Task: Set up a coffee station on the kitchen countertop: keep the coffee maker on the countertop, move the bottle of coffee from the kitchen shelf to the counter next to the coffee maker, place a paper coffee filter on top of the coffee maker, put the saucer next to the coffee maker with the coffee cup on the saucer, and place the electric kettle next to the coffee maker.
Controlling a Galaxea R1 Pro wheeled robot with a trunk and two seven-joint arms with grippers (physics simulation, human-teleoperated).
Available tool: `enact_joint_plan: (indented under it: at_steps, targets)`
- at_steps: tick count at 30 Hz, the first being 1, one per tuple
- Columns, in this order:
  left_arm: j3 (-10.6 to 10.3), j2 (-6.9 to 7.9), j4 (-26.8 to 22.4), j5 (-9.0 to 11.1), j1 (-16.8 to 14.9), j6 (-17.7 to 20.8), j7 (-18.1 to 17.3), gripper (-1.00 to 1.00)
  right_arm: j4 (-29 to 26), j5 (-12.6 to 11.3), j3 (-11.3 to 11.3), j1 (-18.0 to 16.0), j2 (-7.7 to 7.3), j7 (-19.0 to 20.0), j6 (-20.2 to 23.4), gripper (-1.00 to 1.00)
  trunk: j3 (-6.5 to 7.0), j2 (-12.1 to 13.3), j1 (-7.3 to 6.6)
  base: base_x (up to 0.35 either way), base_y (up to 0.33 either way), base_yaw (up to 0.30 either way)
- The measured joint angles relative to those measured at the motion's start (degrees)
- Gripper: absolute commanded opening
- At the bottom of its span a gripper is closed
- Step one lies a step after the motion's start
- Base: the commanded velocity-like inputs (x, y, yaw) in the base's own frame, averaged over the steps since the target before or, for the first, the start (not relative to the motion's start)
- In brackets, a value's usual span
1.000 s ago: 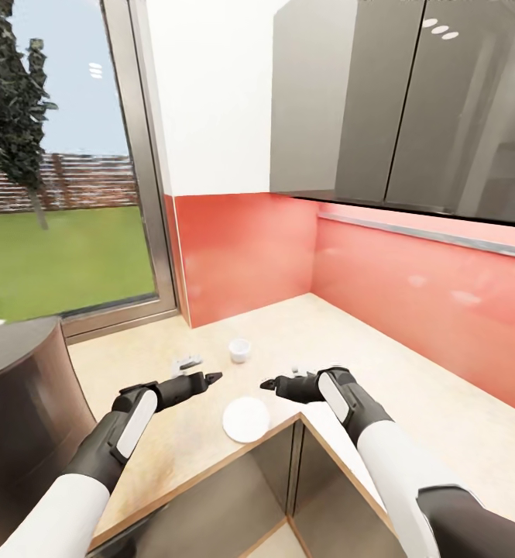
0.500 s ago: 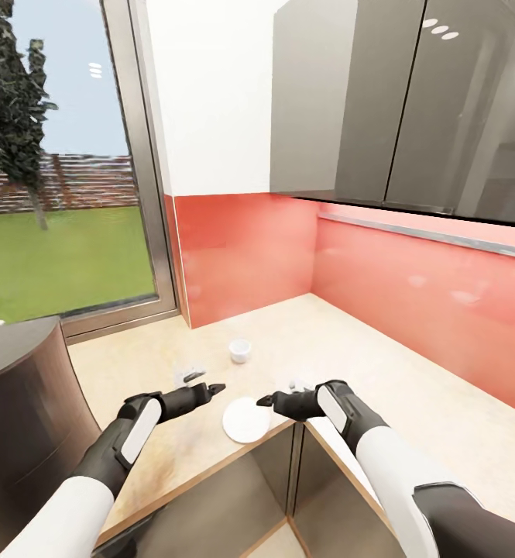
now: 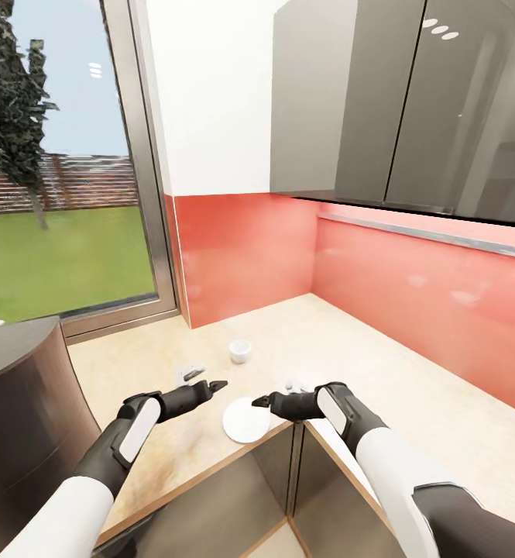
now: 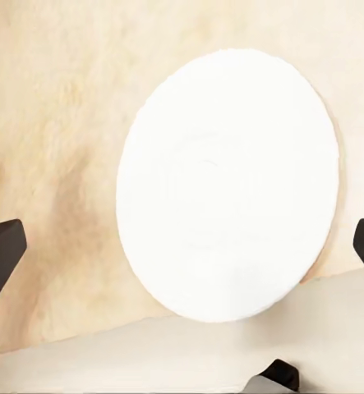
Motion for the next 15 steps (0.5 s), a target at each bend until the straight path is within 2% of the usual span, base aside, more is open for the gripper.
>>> enact_joint_plan:
  at_steps: [2, 5, 10, 15]
  targets:
    - [0.0, 0.06, 0.0, 0.7, 0.0, 0.0, -0.1, 1.0, 0.7, 0.4, 0.0, 0.0, -0.07, 2.2, 0.0, 1.0, 0.0, 0.0, 0.0, 0.0, 0.0, 0.0]
    - [0.0, 0.04, 0.1, 1.5, 0.0, -0.1, -0.1, 1.0, 1.3, 2.4, -0.1, 0.0, -0.11, 3.8, -0.1, 1.0, 0.0, 0.0, 0.0, 0.0, 0.0, 0.0]
    - [0.0, 0.03, 0.1, 2.9, 0.1, -0.3, -0.1, 1.0, 1.6, 4.7, -0.1, 0.1, -0.12, 4.6, -0.2, 1.0, 0.0, 0.0, 0.0, 0.0, 0.0, 0.0]
    - [0.1, 0.05, 0.1, 4.8, 0.1, -0.3, 0.0, 1.0, 1.7, 5.1, -0.1, 0.1, -0.13, 4.7, -0.2, 1.0, 0.0, 0.0, 0.0, 0.0, 0.0, 0.0]
